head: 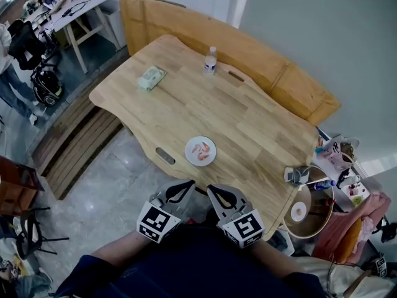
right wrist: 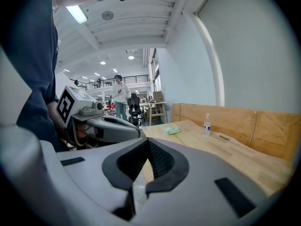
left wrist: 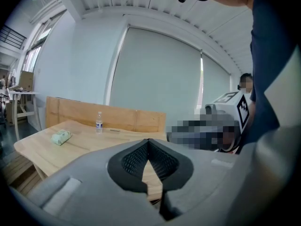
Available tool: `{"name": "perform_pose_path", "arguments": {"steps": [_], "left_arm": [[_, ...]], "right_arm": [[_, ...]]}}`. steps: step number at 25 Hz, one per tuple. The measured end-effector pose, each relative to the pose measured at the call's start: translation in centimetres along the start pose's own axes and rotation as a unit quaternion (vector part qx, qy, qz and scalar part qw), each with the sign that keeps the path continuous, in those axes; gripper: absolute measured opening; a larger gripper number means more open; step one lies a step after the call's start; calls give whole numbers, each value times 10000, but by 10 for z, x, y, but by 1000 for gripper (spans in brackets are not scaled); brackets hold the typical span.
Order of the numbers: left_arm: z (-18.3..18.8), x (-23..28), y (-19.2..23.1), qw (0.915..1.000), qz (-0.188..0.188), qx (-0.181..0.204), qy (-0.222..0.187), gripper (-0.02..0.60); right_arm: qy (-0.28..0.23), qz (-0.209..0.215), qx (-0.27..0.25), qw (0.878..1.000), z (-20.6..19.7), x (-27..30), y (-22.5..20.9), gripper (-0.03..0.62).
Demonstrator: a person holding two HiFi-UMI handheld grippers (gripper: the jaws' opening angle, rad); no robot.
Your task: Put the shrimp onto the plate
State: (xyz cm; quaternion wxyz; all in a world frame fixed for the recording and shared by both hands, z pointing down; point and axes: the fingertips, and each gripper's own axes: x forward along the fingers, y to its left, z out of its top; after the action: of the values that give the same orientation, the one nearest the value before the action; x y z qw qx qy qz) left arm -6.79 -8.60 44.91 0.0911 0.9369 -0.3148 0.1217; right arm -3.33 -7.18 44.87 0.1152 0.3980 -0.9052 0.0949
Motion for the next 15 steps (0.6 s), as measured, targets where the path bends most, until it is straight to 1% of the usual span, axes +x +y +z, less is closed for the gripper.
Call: {"name": "perform_pose_path", "arguments": {"steps": [15], "left_arm": [[-2, -3, 3, 10000, 21, 21, 43, 6]], "right_arm": [[61, -16, -62, 10000, 1, -5, -2, 9]]}}
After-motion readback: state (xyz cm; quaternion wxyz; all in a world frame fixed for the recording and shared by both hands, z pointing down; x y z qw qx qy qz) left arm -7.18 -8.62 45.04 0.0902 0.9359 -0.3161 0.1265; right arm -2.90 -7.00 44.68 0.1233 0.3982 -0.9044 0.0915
